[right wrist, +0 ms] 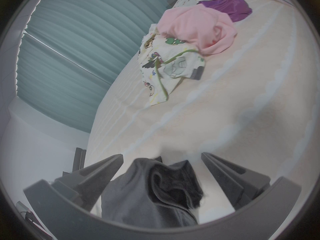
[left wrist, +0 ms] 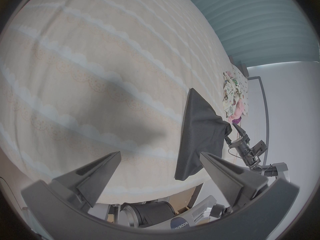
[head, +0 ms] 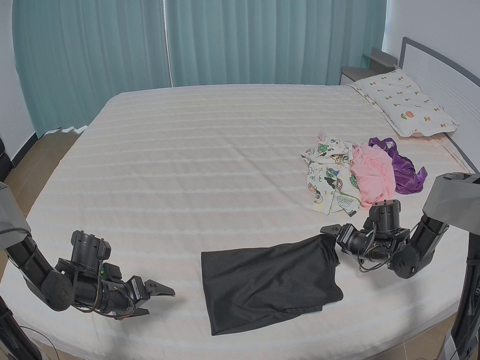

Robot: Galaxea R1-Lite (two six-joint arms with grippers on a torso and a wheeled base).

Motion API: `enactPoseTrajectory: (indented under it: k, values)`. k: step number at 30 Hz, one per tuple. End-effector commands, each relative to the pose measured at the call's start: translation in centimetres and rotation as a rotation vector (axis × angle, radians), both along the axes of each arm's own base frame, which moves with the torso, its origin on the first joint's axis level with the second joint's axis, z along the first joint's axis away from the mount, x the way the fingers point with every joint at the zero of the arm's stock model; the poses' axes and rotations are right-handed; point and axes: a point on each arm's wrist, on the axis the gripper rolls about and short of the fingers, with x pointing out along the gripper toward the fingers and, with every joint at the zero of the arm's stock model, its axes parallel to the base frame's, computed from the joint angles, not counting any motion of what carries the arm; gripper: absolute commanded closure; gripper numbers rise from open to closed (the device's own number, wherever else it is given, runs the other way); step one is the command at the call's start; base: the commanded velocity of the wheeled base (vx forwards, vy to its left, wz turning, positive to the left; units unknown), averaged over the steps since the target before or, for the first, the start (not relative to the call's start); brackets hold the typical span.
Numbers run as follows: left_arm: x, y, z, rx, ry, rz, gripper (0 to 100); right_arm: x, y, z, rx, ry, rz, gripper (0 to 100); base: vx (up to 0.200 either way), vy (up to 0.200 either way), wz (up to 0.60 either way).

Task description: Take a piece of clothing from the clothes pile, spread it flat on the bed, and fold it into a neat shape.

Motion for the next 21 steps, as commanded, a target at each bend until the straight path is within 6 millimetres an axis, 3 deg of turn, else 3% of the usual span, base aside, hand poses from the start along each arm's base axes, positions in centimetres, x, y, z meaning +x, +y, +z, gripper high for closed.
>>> enactPoseTrajectory:
  k: [1, 6, 9, 21]
  values:
    - [0.0, 0.0, -0.1, 0.000, 0.005, 0.002, 0, -1.6, -0.4, 1.1, 0.002, -0.001, 0.005, 0, 0.000, 0.000, 0.00]
    - [-0.1, 0.0, -0.1, -0.001, 0.005, 0.001, 0, -6.5, -0.6, 1.2, -0.014, 0.081, 0.111, 0, 0.000, 0.000, 0.00]
    - [0.0, -0.2, -0.1, -0.001, 0.006, -0.005, 0, -8.3, -0.5, 0.5, -0.034, 0.117, 0.169, 0, 0.000, 0.000, 0.00]
    - [0.0, -0.2, -0.4, 0.006, 0.012, -0.011, 0, -9.1, 0.1, -1.5, -0.009, 0.154, 0.216, 0, 0.000, 0.000, 0.00]
